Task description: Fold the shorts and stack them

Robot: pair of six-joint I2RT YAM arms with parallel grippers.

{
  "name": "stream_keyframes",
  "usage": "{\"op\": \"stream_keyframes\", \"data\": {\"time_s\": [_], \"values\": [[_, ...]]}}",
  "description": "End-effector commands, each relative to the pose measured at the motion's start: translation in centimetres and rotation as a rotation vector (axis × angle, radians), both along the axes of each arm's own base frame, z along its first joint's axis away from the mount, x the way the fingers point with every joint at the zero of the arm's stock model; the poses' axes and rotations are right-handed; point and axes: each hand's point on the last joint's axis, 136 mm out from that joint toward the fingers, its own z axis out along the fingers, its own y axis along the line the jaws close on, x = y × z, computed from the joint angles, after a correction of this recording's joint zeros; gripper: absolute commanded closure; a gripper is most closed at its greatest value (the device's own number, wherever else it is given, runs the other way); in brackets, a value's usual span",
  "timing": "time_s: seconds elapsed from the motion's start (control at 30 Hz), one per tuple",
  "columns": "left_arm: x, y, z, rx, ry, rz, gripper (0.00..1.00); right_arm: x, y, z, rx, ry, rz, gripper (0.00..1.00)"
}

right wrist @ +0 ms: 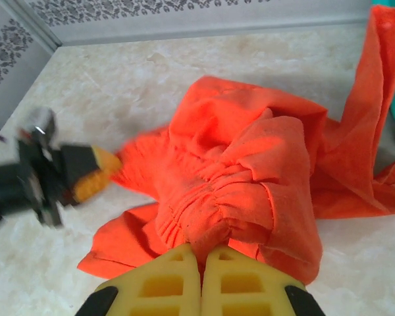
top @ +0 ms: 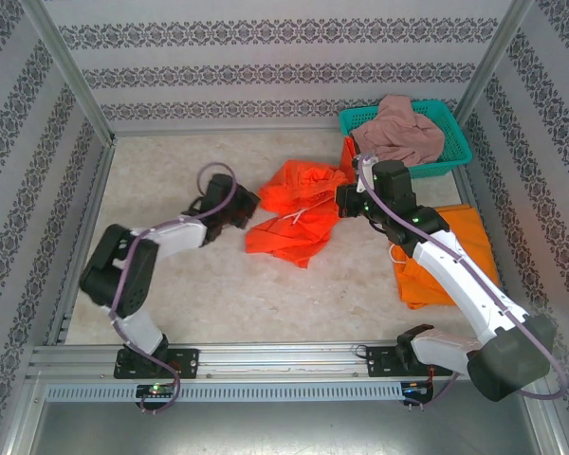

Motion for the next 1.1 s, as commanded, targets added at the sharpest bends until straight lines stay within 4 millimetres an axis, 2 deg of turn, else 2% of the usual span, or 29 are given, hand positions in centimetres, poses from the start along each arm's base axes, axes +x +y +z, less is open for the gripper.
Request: {"op": "stream_keyframes", "data": {"time_s": [0.0, 0.13, 0.3, 0.37, 0.4, 0.5, 0.57, 0.63, 0.7, 0.77, 0.87, 0.97, 1.03, 1.07], "values": [[1.0, 5.5, 8.2, 0.236, -0.174, 0.053, 1.00, -0.4, 2.7, 3.0, 0.060, -0.043, 0.071, 1.00], [0.7, 11.3, 16.7, 0.424, -0.297, 0.147, 1.00, -1.3, 7.9, 5.3, 0.118, -0.058, 0.175, 1.00], [-1.3, 18.2, 27.8, 0.615, -0.431, 0.295, 1.00, -4.4, 18.0, 8.8, 0.155, -0.101, 0.384, 1.00], [-2.4, 19.7, 32.6, 0.699, -0.498, 0.331, 1.00, -6.1, 21.6, 10.6, 0.199, -0.114, 0.465, 1.00], [-3.0, 20.1, 35.0, 0.743, -0.534, 0.343, 1.00, -7.2, 23.2, 12.0, 0.232, -0.129, 0.507, 1.00], [-4.1, 20.4, 41.2, 0.815, -0.638, 0.353, 1.00, -9.5, 26.1, 15.3, 0.314, -0.166, 0.583, 1.00], [-4.2, 20.0, 44.1, 0.830, -0.703, 0.344, 1.00, -10.7, 26.6, 17.5, 0.365, -0.189, 0.606, 1.00], [-3.3, 19.1, 46.0, 0.828, -0.754, 0.309, 1.00, -10.9, 26.1, 18.7, 0.418, -0.192, 0.575, 1.00], [-1.8, 17.8, 46.8, 0.805, -0.786, 0.259, 1.00, -10.8, 25.0, 19.2, 0.475, -0.195, 0.520, 1.00], [0.5, 15.9, 46.2, 0.783, -0.797, 0.194, 1.00, -10.3, 23.4, 18.8, 0.506, -0.192, 0.439, 1.00], [4.8, 12.0, 43.0, 0.743, -0.777, 0.082, 1.00, -8.5, 20.0, 15.0, 0.511, -0.106, 0.235, 1.00], [8.8, 6.5, 37.8, 0.757, -0.736, -0.052, 1.00, -6.6, 14.7, 7.7, 0.482, 0.067, -0.062, 1.00], [11.2, 1.5, 33.1, 0.792, -0.710, -0.173, 1.00, -6.1, 10.9, 1.3, 0.487, 0.185, -0.255, 1.00], [12.0, -0.8, 30.8, 0.807, -0.700, -0.229, 1.00, -6.1, 9.4, -1.2, 0.488, 0.223, -0.320, 1.00]]}}
